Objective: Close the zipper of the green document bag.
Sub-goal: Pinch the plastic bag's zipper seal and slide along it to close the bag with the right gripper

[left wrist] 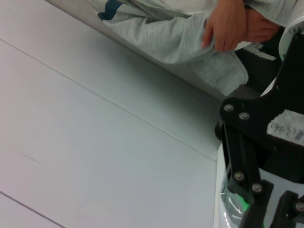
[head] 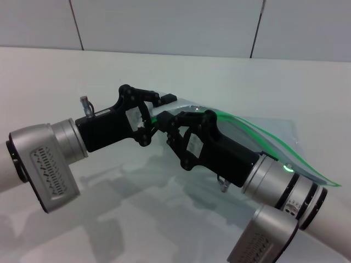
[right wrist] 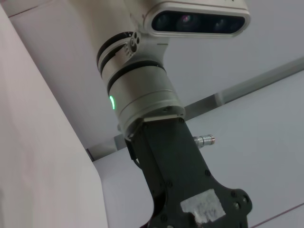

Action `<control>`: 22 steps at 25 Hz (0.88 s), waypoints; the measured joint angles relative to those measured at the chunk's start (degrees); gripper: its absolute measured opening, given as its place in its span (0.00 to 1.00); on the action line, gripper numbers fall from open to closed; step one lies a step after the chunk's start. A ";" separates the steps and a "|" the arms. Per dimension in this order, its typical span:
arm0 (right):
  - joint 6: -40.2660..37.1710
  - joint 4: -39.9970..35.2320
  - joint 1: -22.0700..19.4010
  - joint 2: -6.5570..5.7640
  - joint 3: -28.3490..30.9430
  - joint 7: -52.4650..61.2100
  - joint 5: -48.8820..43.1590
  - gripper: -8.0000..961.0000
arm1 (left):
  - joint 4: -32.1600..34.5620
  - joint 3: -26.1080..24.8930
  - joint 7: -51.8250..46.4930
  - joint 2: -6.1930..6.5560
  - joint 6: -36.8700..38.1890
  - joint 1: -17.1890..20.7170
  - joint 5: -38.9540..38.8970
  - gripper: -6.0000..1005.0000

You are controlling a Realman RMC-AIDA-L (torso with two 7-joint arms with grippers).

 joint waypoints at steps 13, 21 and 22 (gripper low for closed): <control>0.01 0.45 -1.18 0.00 0.56 -3.23 -0.01 0.09 | -0.17 -0.16 0.00 0.02 0.00 0.16 0.03 0.06; -0.27 0.43 -2.32 -0.01 1.89 -4.21 -0.01 0.09 | -0.17 0.05 -0.01 0.09 -0.03 0.34 0.02 0.06; -0.28 0.42 -2.44 -0.01 2.12 -4.21 -0.01 0.09 | -0.17 0.10 -0.01 0.09 -0.03 0.34 0.02 0.06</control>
